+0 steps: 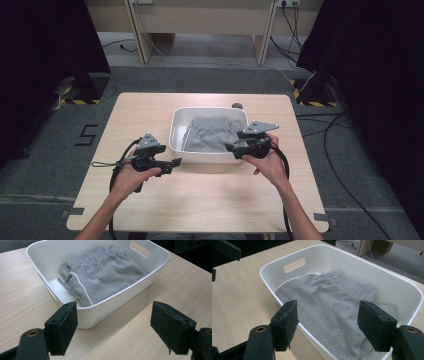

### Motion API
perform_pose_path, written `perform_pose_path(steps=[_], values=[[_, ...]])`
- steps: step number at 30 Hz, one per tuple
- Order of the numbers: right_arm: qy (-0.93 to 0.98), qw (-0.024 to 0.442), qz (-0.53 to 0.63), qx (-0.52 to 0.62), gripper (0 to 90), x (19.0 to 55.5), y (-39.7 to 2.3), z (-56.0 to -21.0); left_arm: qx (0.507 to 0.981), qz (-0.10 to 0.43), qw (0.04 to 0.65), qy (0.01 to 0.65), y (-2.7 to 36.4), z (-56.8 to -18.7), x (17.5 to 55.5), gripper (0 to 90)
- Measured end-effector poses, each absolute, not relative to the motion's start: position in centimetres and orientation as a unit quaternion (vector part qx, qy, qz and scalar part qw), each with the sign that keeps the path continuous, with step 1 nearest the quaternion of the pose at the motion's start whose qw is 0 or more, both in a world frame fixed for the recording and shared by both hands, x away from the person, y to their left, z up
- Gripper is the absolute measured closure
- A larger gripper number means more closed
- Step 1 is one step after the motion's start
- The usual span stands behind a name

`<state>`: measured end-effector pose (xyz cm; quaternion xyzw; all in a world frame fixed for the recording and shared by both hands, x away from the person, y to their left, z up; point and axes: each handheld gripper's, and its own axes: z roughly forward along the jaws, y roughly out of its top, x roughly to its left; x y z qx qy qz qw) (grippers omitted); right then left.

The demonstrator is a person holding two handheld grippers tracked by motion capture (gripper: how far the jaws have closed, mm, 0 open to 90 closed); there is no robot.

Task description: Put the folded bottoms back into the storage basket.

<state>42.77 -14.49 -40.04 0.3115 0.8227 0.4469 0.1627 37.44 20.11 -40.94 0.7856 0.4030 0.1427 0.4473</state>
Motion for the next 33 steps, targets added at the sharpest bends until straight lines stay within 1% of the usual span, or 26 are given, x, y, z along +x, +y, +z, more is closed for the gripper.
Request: perform_pose_path(steps=[4, 11, 23, 28, 30, 31, 33], values=[[0.824, 0.160, 0.445, 0.312, 32.9, 42.5, -14.5, -40.1, 0.781, 0.144, 0.452, 0.406, 20.4, -40.9, 37.3, 21.1], [0.821, 0.171, 0.445, 0.314, 32.5, 41.7, -14.9, -40.4, 0.780, 0.146, 0.455, 0.404, 20.7, -41.0, 36.9, 21.0], [0.818, 0.172, 0.443, 0.323, 31.5, 40.5, -16.6, -41.2, 0.779, 0.145, 0.458, 0.403, 20.9, -41.4, 35.9, 20.6], [0.816, 0.171, 0.445, 0.325, 29.5, 39.8, -17.2, -41.5, 0.778, 0.144, 0.460, 0.403, 21.1, -41.7, 35.6, 19.3], [0.817, 0.173, 0.445, 0.323, 27.7, 39.5, -17.4, -41.7, 0.778, 0.144, 0.461, 0.402, 21.2, -41.8, 35.4, 18.5], [0.813, 0.173, 0.449, 0.328, 24.8, 39.2, -17.6, -41.9, 0.777, 0.145, 0.463, 0.402, 21.2, -41.9, 35.3, 16.8], [0.812, 0.175, 0.450, 0.329, 23.4, 39.1, -17.6, -41.9, 0.777, 0.144, 0.464, 0.401, 21.3, -41.9, 35.1, 16.1]])
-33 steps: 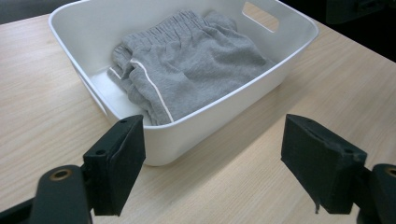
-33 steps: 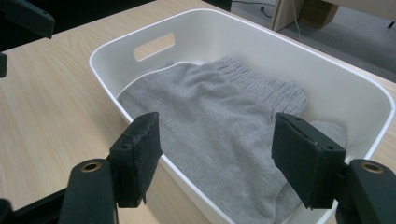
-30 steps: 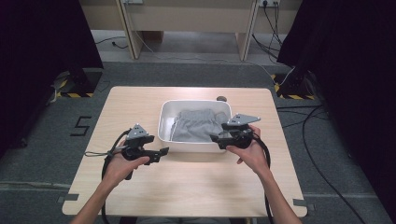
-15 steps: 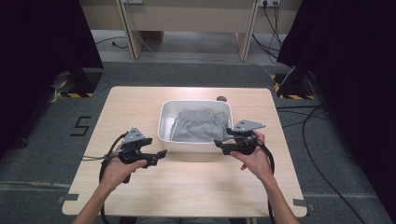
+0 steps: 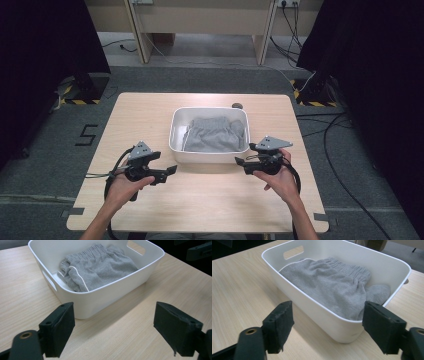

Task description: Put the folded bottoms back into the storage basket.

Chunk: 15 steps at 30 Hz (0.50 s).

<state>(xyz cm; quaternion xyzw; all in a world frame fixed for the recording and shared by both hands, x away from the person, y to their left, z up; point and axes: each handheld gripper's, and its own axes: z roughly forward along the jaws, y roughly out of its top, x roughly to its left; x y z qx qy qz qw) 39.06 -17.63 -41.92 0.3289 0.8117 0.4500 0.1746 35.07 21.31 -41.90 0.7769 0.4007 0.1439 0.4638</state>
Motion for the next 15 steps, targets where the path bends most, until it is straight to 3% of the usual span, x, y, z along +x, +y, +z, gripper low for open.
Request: perform_pose_path(steps=[3, 15], values=[[0.803, 0.177, 0.457, 0.340, 17.1, 38.3, -17.8, -42.2, 0.777, 0.145, 0.463, 0.400, 21.4, -42.1, 34.7, 14.7], [0.796, 0.185, 0.465, 0.339, 16.1, 36.7, -18.1, -42.9, 0.776, 0.157, 0.463, 0.399, 22.0, -43.2, 33.9, 14.7]])
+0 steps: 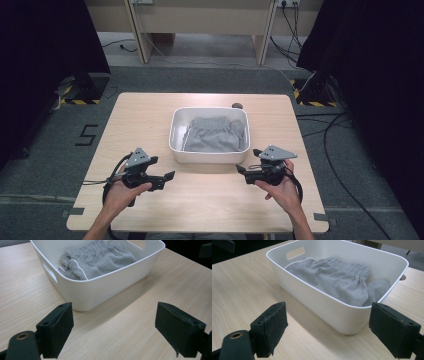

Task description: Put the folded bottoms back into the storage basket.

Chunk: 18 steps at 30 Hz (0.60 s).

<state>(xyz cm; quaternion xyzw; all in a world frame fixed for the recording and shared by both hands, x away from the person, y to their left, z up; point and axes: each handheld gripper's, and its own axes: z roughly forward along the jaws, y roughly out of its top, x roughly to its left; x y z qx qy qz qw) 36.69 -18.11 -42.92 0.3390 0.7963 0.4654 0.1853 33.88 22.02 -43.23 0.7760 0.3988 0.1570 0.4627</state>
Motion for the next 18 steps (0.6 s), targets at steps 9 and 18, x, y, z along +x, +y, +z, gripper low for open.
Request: perform_pose_path(steps=[9, 18], values=[[0.798, 0.182, 0.464, 0.340, 16.0, 35.9, -18.2, -44.3, 0.773, 0.163, 0.463, 0.402, 22.4, -44.5, 33.3, 14.7], [0.798, 0.175, 0.462, 0.345, 16.1, 35.2, -18.4, -45.9, 0.778, 0.165, 0.456, 0.399, 22.3, -45.9, 32.6, 14.7]])
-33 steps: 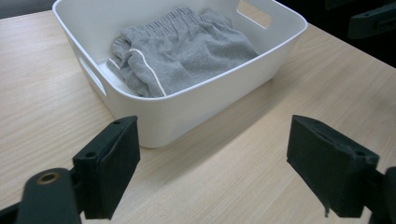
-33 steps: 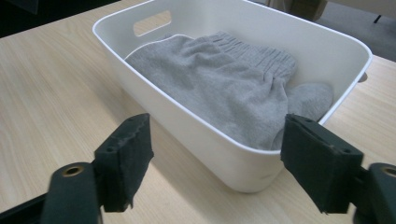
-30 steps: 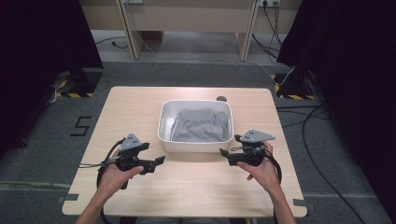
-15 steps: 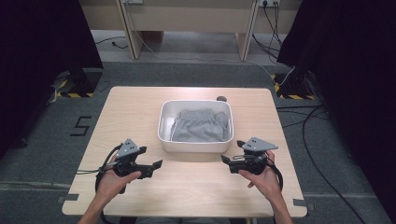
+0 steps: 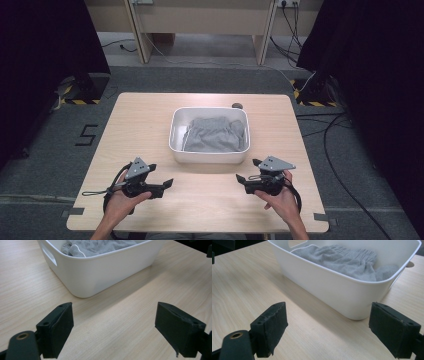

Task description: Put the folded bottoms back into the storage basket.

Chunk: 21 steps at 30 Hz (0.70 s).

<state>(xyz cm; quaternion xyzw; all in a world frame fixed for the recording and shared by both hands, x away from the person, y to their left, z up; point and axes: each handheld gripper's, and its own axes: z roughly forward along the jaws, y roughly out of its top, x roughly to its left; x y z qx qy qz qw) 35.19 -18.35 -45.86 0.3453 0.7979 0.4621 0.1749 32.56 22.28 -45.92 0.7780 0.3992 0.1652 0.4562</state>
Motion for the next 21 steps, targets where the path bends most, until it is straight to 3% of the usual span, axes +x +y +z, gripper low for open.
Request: perform_pose_path(steps=[21], values=[[0.801, 0.155, 0.446, 0.368, 16.1, 33.6, -19.2, -49.1, 0.786, 0.168, 0.429, 0.411, 23.5, -49.6, 31.2, 14.8]])
